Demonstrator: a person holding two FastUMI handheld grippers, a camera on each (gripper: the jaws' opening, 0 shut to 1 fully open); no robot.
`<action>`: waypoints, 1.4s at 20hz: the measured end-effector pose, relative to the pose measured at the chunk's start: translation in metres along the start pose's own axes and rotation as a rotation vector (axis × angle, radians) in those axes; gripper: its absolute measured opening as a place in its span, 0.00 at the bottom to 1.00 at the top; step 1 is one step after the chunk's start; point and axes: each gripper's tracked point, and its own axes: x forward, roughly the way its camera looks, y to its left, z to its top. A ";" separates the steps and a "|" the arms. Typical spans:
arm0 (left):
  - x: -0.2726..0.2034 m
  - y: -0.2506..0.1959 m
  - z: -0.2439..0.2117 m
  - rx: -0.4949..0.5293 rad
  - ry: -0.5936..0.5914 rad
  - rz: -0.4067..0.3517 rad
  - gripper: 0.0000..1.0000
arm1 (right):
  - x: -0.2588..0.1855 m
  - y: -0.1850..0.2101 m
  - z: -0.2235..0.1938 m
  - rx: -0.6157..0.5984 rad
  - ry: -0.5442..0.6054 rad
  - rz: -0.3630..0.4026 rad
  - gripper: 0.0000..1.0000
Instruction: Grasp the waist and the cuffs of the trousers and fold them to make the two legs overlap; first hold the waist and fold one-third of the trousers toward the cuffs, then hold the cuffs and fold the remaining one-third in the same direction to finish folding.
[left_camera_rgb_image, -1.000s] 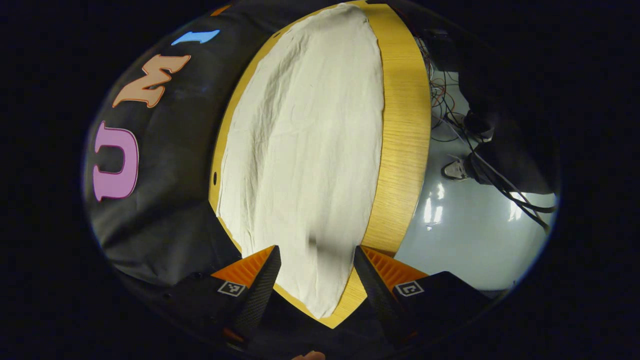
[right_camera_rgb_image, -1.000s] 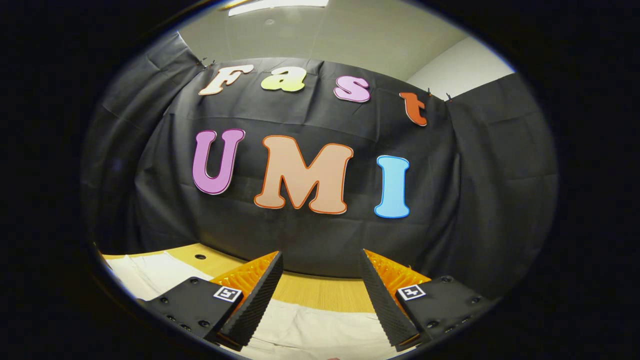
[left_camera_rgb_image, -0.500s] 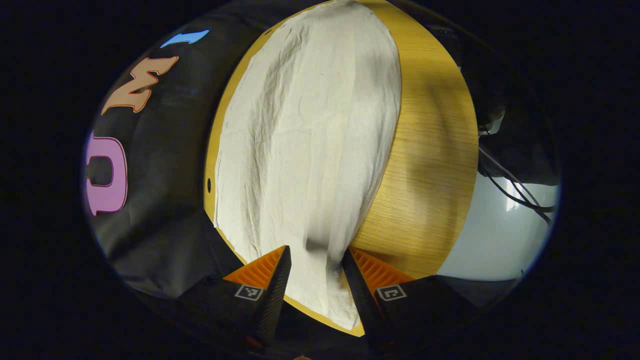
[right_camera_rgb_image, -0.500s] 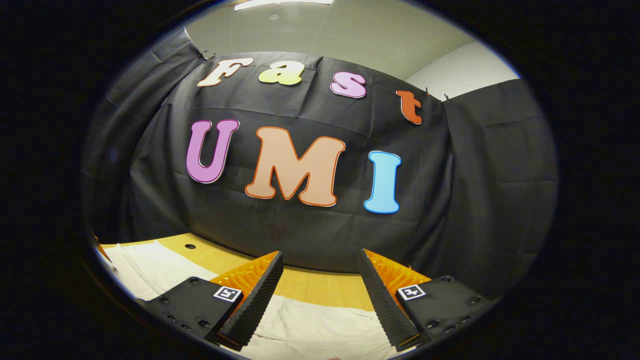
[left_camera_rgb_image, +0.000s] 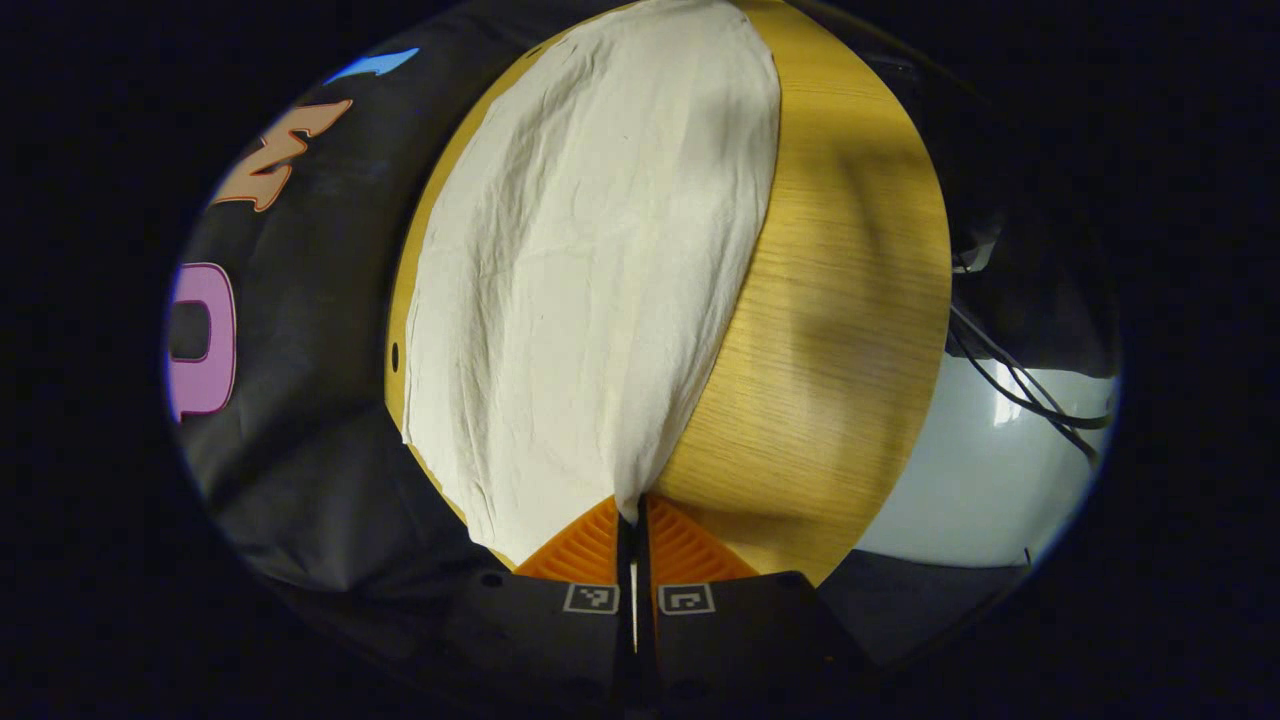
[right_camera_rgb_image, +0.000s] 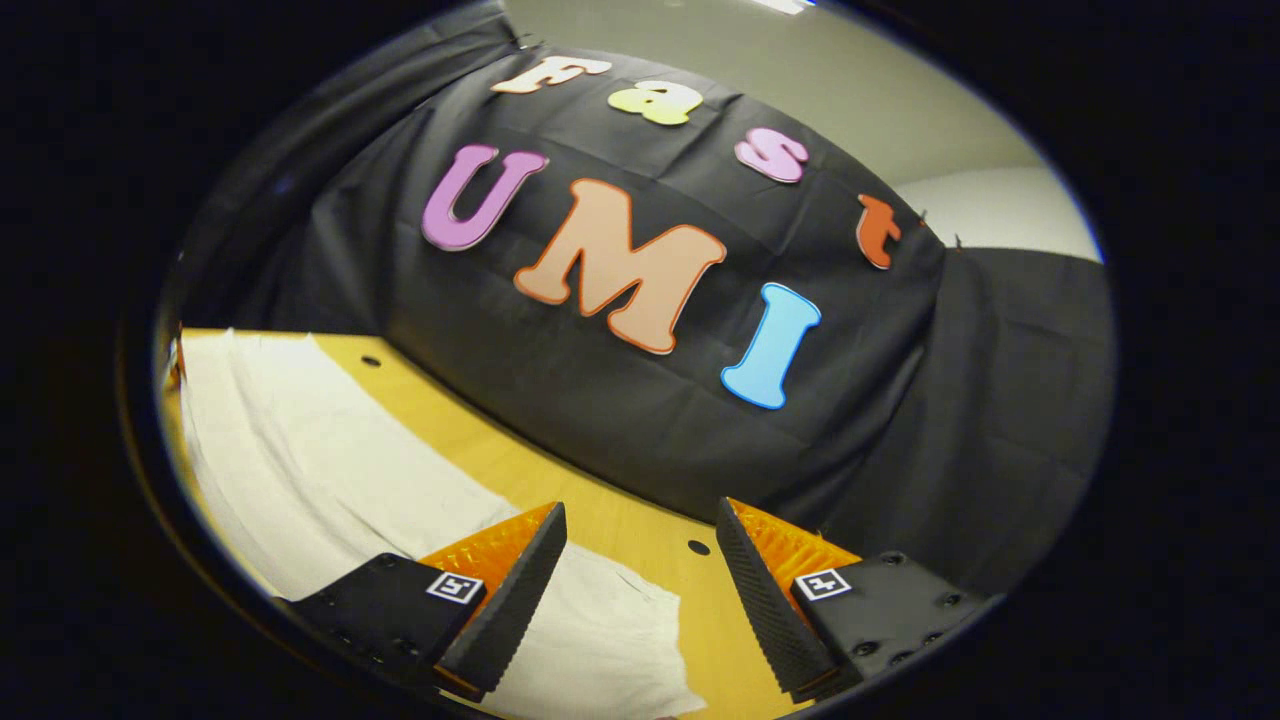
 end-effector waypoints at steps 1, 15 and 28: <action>0.000 -0.001 0.000 -0.007 0.003 0.004 0.00 | -0.006 0.003 -0.011 -0.049 0.016 0.027 0.97; -0.002 -0.002 0.001 -0.036 0.032 0.044 0.00 | -0.070 0.027 -0.188 -0.599 0.273 0.361 0.99; -0.002 -0.004 0.000 -0.050 0.075 0.057 0.00 | -0.058 0.045 -0.240 -0.751 0.321 0.526 0.93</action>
